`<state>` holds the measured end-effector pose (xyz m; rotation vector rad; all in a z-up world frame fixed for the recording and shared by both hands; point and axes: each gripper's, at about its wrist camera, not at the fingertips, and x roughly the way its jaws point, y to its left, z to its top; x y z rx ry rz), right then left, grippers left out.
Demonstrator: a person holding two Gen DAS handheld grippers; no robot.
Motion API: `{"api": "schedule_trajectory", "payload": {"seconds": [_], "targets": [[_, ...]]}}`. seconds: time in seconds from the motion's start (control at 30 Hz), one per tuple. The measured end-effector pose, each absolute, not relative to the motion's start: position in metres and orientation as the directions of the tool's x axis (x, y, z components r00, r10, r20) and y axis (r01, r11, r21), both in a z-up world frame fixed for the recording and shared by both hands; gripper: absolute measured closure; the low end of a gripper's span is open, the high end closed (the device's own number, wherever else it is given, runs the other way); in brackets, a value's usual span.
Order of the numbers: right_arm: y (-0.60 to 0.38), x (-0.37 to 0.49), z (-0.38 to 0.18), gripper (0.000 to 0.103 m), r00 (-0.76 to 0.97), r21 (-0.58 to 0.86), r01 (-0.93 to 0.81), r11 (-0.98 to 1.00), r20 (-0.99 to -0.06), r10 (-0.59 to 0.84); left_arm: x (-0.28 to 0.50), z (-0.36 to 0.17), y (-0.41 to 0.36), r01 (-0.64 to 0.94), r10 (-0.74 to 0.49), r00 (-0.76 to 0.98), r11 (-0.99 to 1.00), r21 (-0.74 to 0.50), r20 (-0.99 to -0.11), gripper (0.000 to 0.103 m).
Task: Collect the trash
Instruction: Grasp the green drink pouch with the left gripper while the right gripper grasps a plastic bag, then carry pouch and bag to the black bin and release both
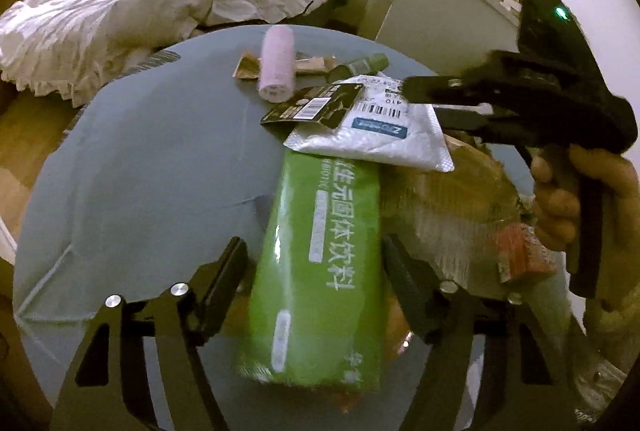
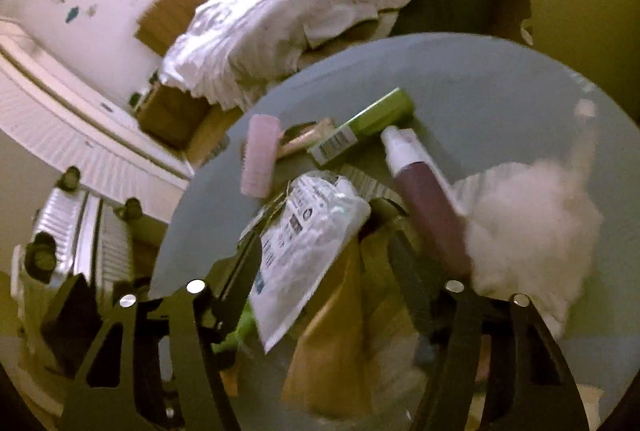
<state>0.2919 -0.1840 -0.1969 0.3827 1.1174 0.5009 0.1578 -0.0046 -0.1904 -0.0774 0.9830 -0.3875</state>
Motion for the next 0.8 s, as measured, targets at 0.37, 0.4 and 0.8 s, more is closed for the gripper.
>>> {"api": "schedule_trajectory", "payload": {"seconds": [0.37, 0.4, 0.8], "targets": [[-0.19, 0.256, -0.158, 0.078, 0.48, 0.54, -0.275, 0.796, -0.64, 0.6, 0.151, -0.184, 0.014, 0.242, -0.358, 0.552, 0.933, -0.267, -0.753, 0.07], [-0.197, 0.248, -0.15, 0.078, 0.509, 0.536, -0.275, 0.799, -0.623, 0.593, 0.149, -0.18, 0.017, 0.236, -0.361, 0.561, 0.932, -0.274, -0.745, 0.07], [-0.285, 0.18, -0.087, 0.078, 0.746, 0.519, -0.221, 0.826, -0.456, 0.486, 0.125, -0.123, 0.014, 0.253, -0.406, 0.649, 0.913, -0.32, -0.644, 0.07]]}}
